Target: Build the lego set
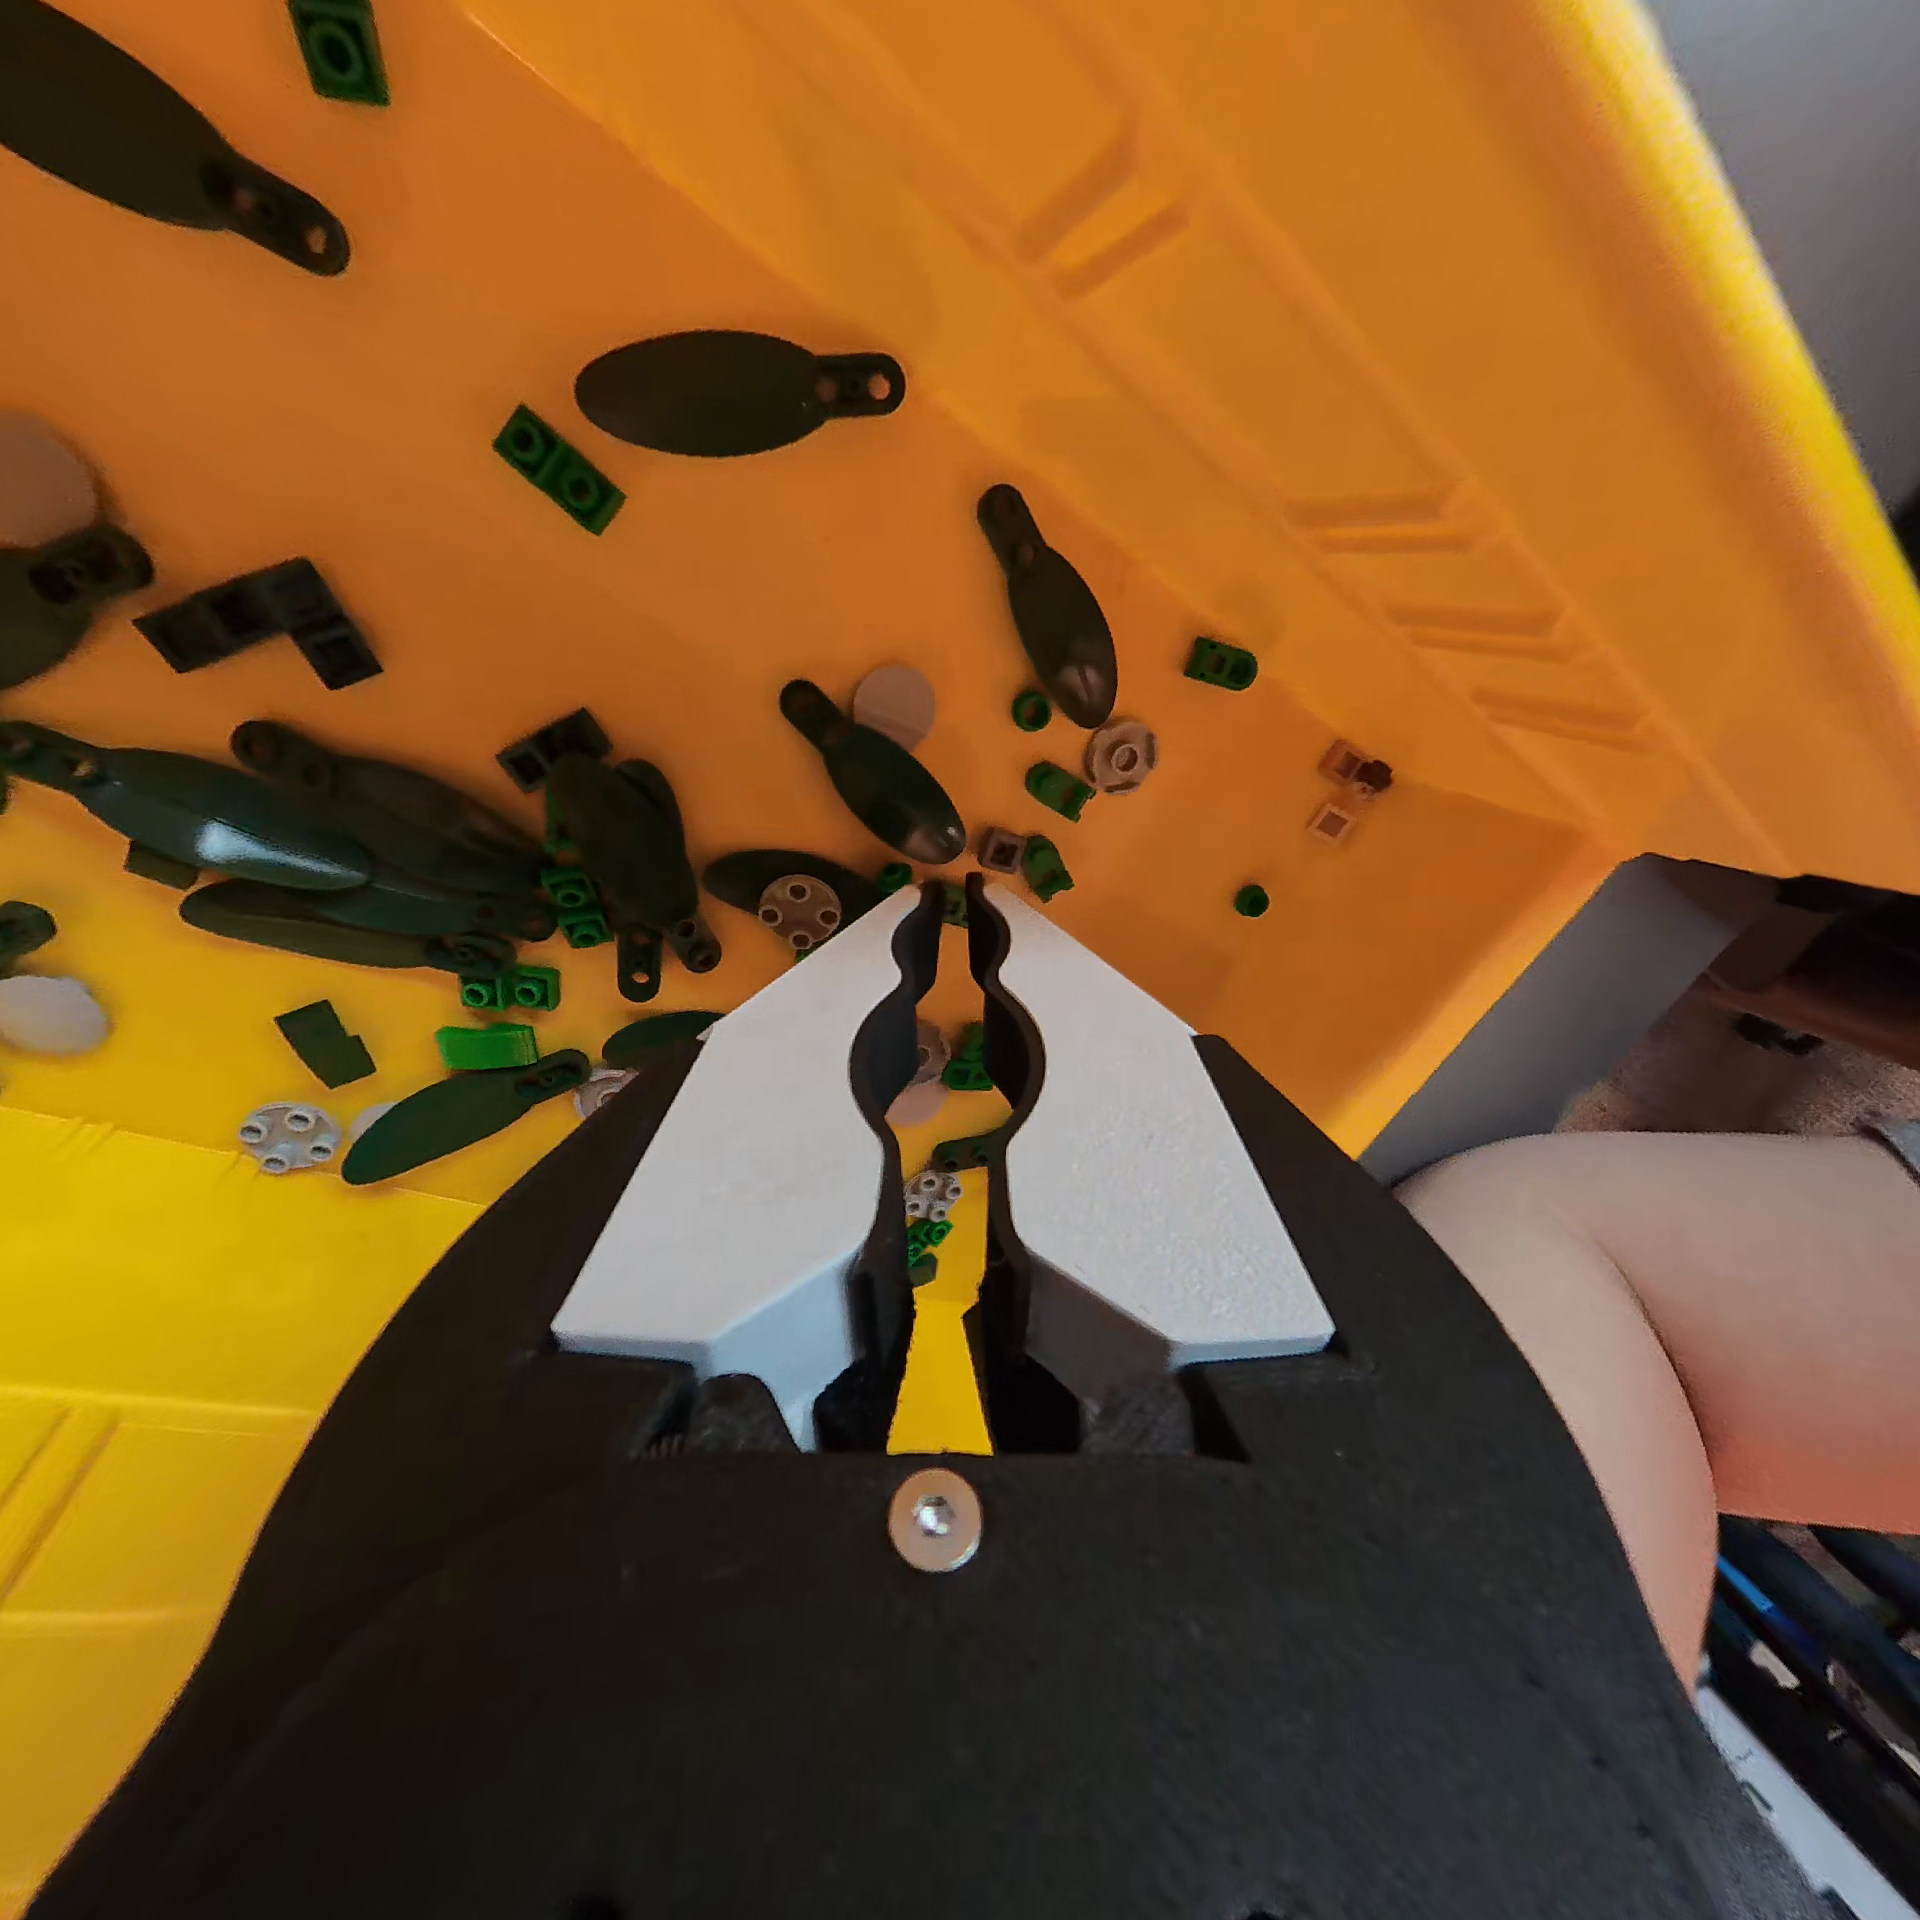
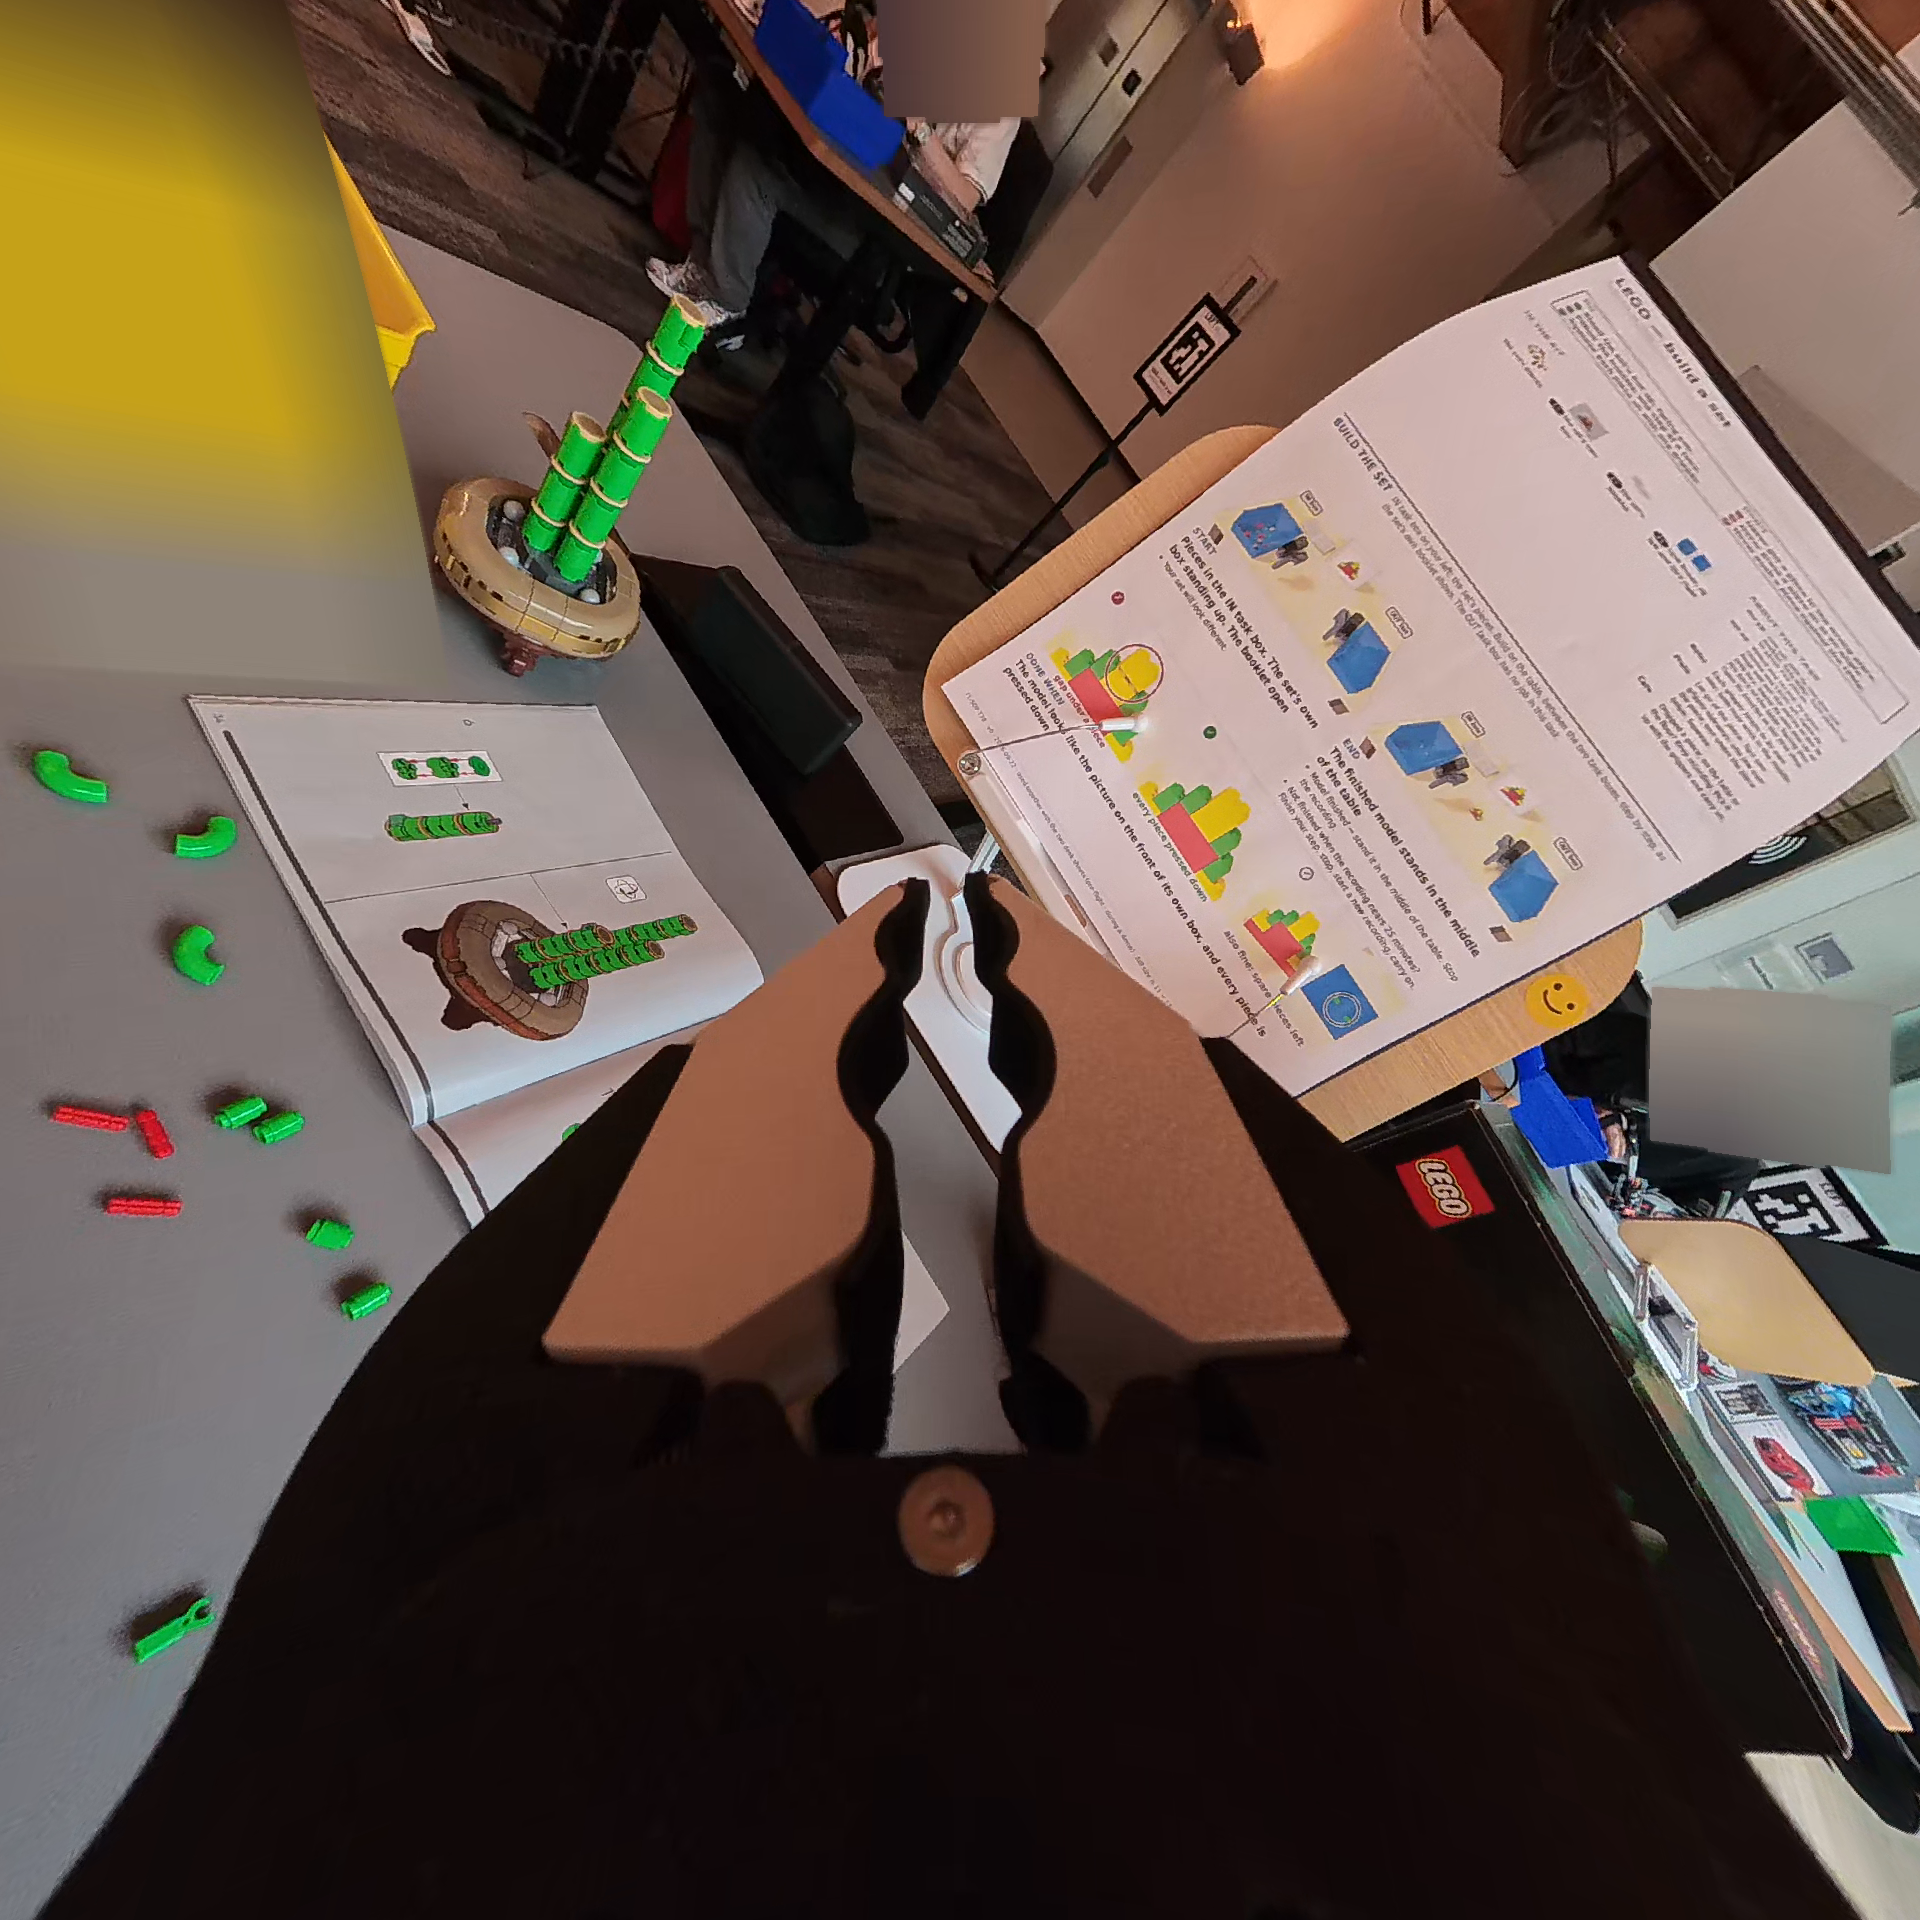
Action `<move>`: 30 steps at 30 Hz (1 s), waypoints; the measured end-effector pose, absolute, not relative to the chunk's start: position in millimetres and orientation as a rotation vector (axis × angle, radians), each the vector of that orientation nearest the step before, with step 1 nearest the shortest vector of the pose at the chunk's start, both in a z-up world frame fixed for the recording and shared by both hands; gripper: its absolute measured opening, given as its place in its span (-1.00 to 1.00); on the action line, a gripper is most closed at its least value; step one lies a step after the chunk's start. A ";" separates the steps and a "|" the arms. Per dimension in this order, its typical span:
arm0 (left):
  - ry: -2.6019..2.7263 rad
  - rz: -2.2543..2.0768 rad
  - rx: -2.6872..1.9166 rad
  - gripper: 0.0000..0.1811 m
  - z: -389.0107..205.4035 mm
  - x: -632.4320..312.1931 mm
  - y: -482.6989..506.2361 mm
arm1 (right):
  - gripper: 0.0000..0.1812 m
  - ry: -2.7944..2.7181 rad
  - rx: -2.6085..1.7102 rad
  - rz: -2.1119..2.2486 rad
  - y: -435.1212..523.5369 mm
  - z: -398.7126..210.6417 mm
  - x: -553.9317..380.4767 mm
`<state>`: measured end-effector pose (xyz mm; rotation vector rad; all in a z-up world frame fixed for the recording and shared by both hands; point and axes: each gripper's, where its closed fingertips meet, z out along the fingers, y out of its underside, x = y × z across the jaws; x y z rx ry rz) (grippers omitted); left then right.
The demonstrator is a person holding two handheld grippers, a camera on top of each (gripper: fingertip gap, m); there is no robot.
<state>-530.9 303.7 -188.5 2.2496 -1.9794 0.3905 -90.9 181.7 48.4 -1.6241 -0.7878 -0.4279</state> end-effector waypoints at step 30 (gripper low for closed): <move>-1.986 0.314 2.163 -1.00 -201.3 -532.5 298.3 | -0.92 -0.817 -1.631 -0.434 178.2 47.7 -92.0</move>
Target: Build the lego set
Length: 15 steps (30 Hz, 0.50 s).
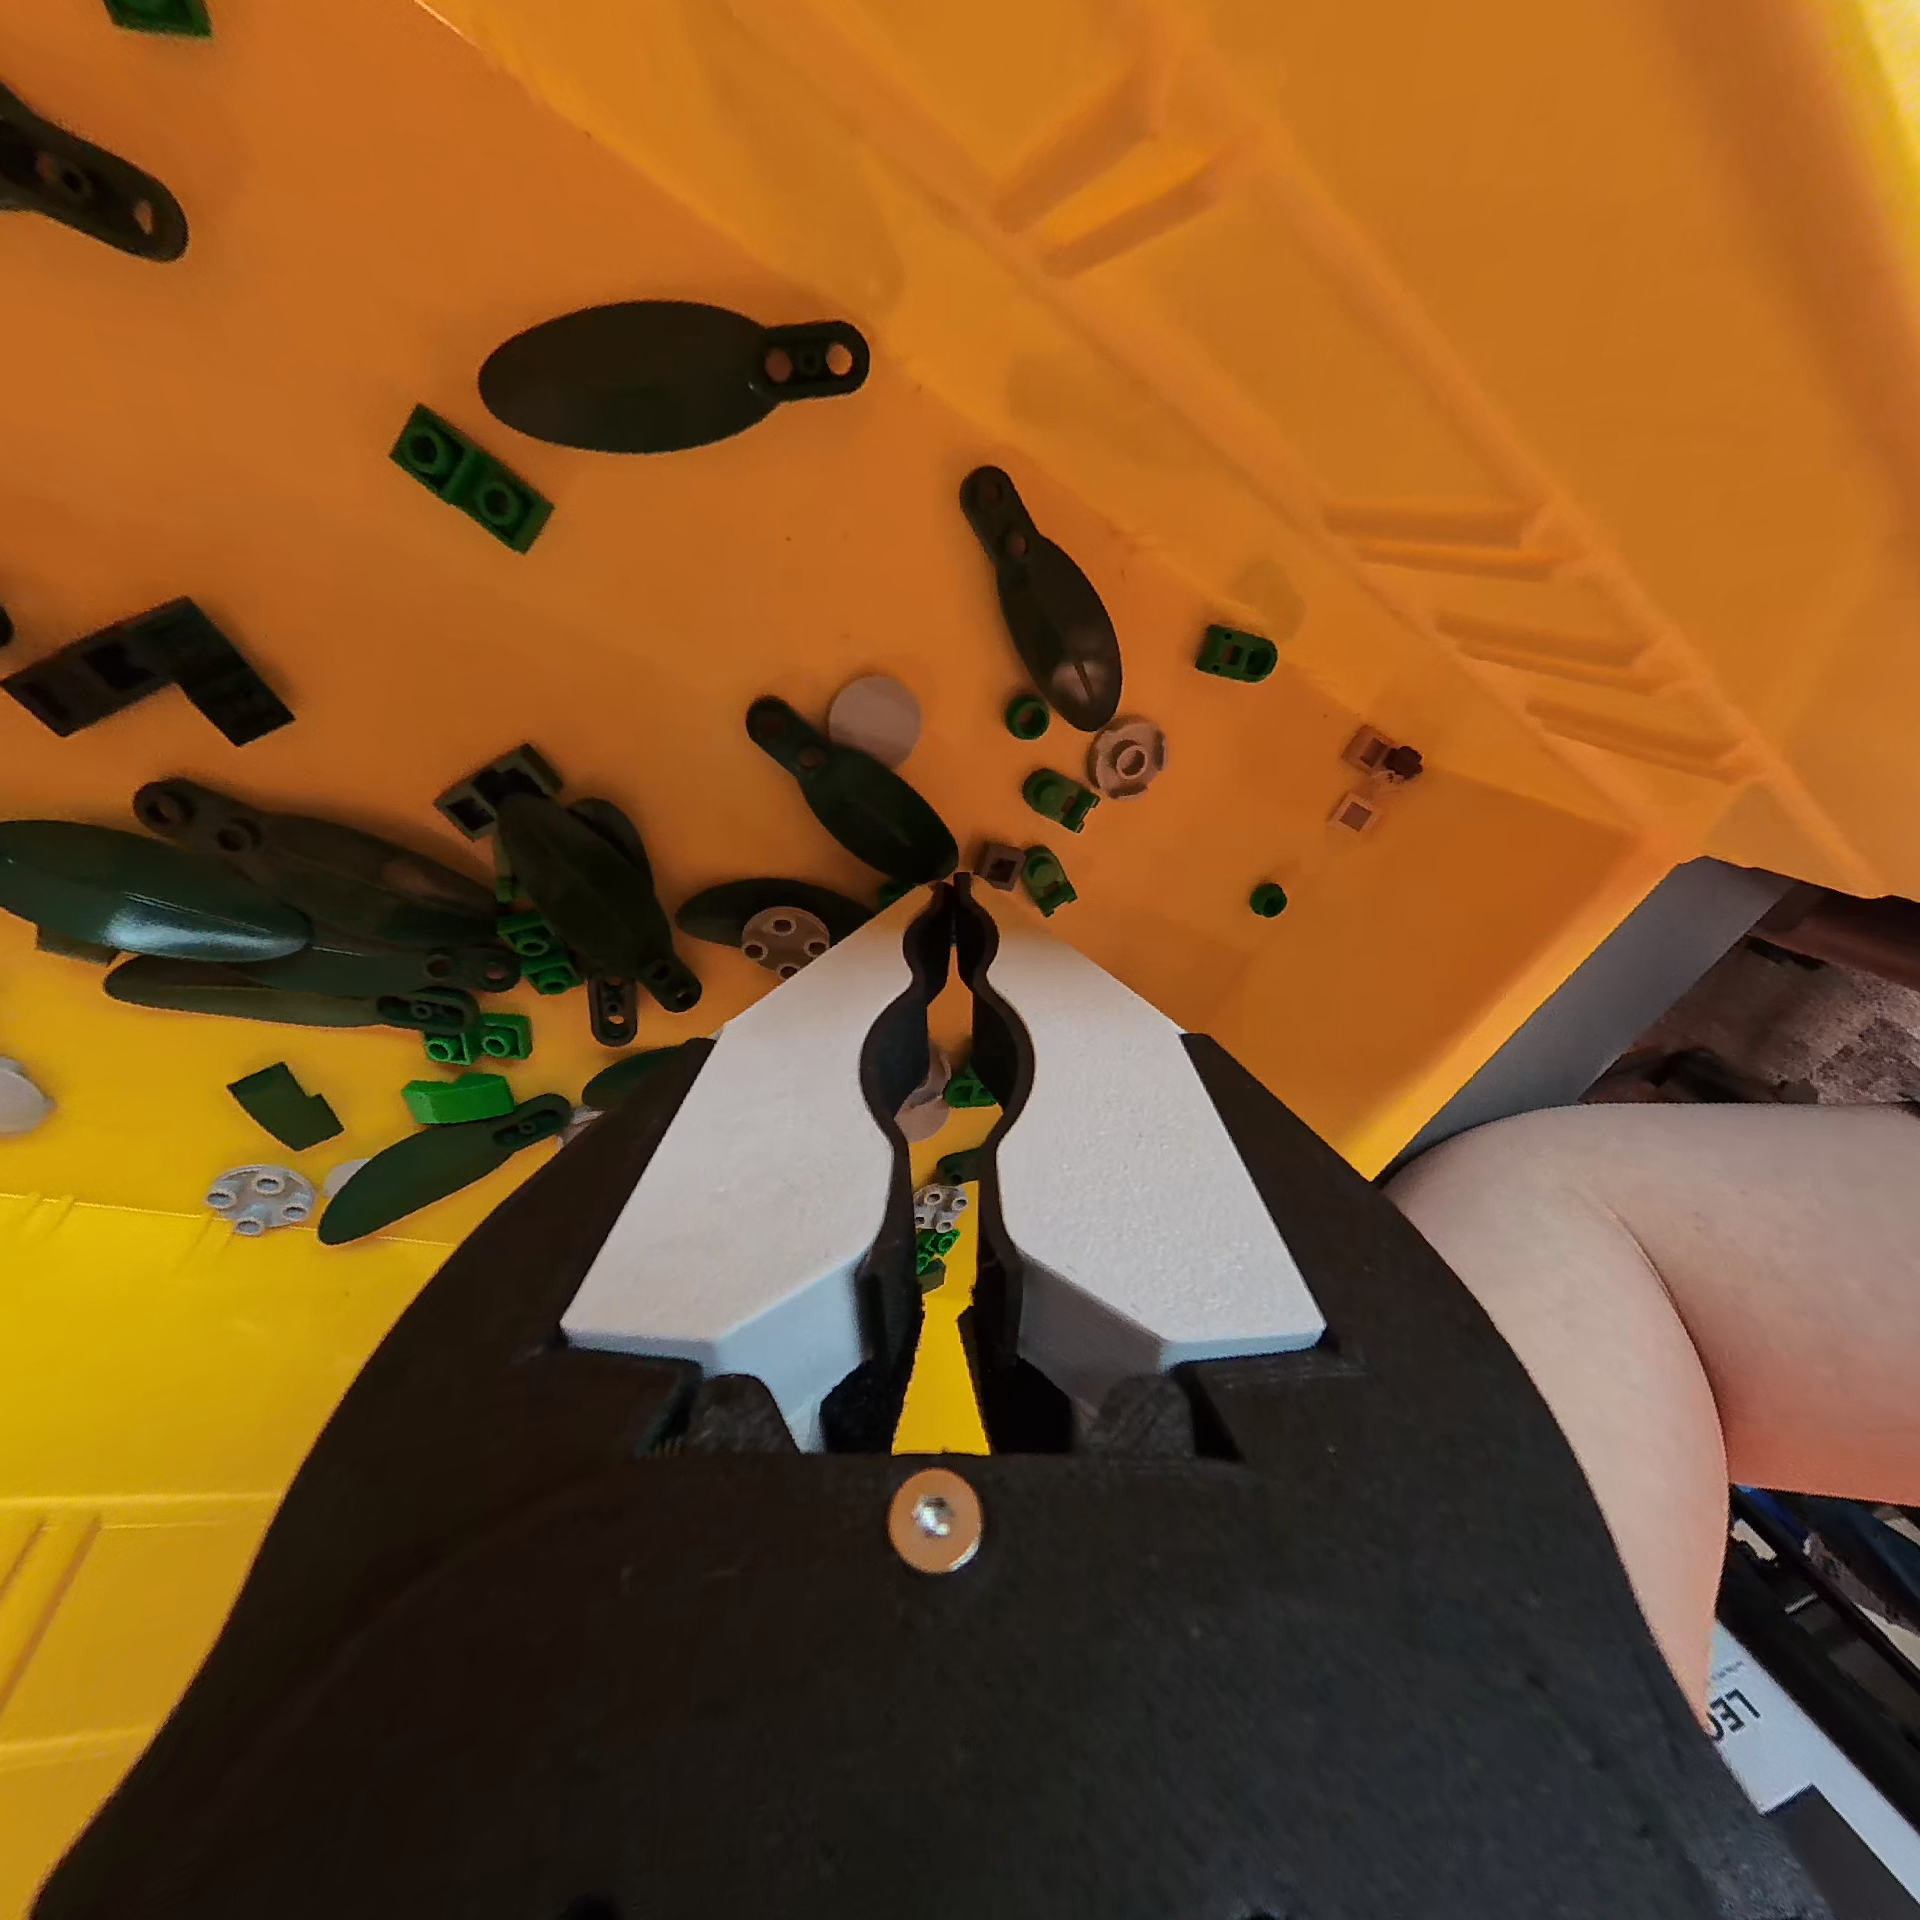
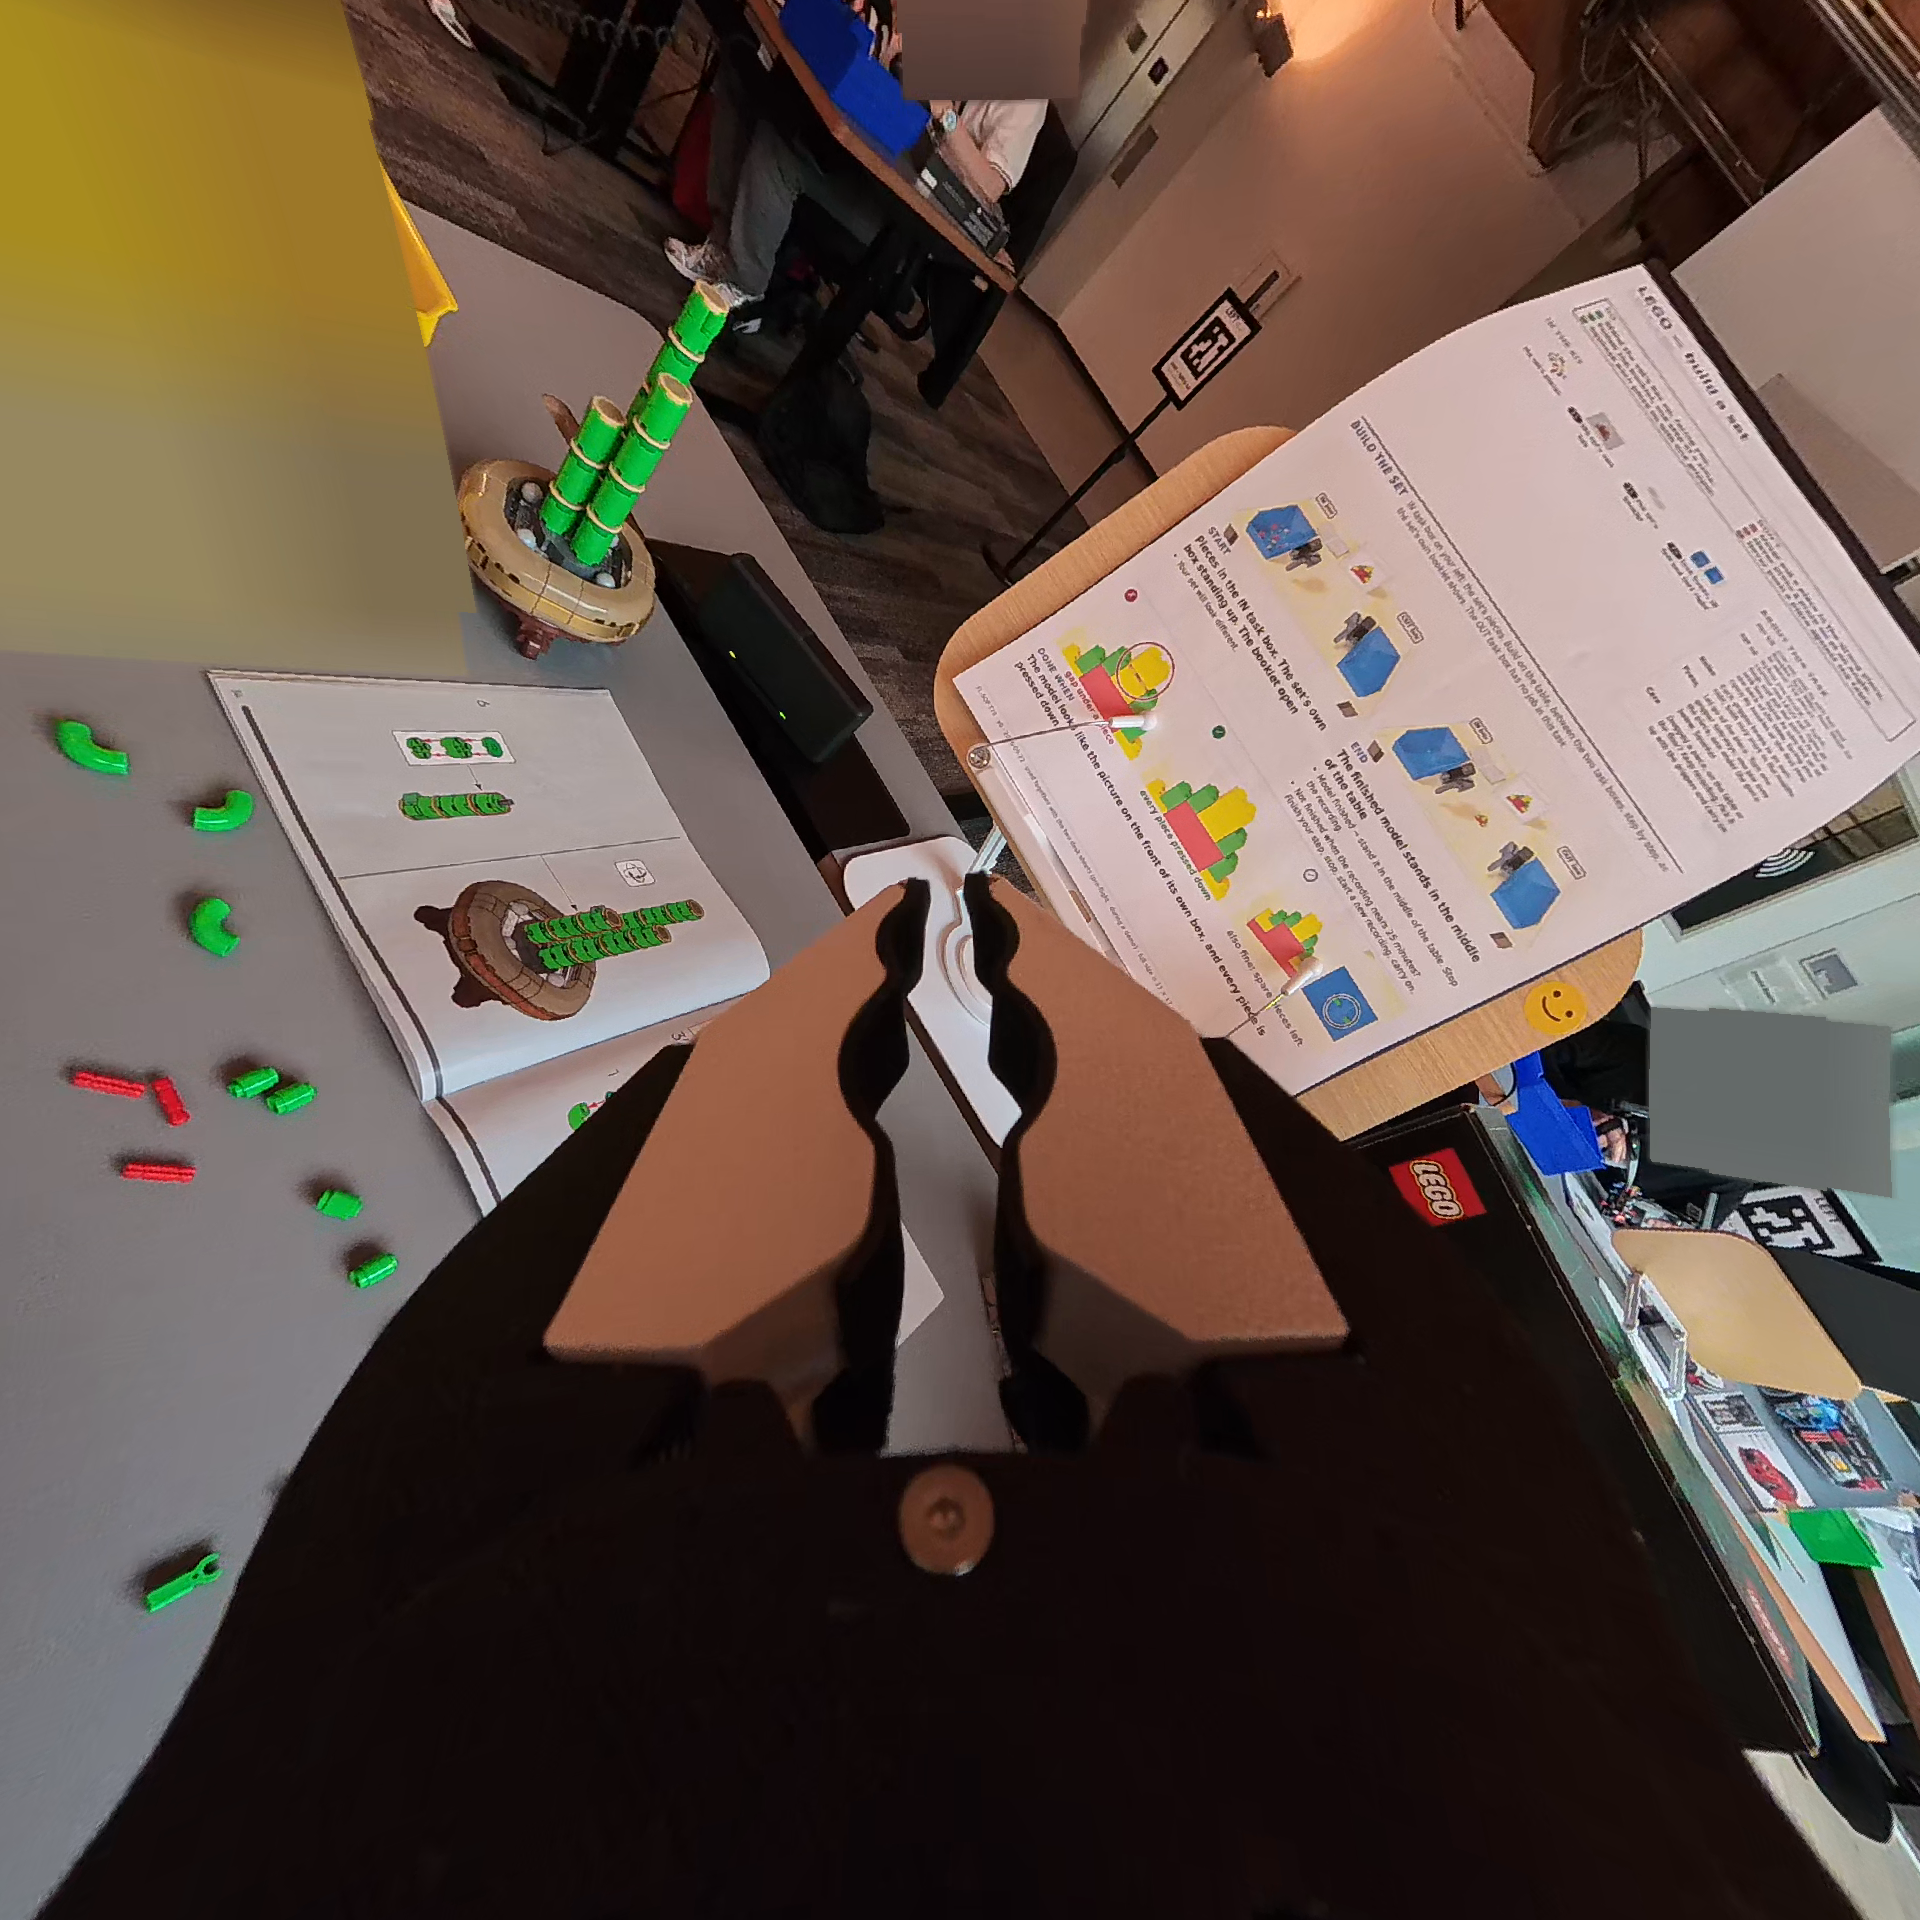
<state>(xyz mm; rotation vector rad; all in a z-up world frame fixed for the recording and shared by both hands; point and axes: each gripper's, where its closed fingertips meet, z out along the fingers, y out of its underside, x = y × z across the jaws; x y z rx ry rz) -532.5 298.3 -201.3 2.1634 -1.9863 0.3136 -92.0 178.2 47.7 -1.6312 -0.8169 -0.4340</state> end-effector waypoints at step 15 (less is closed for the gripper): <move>-2.270 0.468 2.238 -1.00 -157.4 -523.4 307.1 | -0.92 -0.846 -1.640 -0.446 179.3 43.0 -95.2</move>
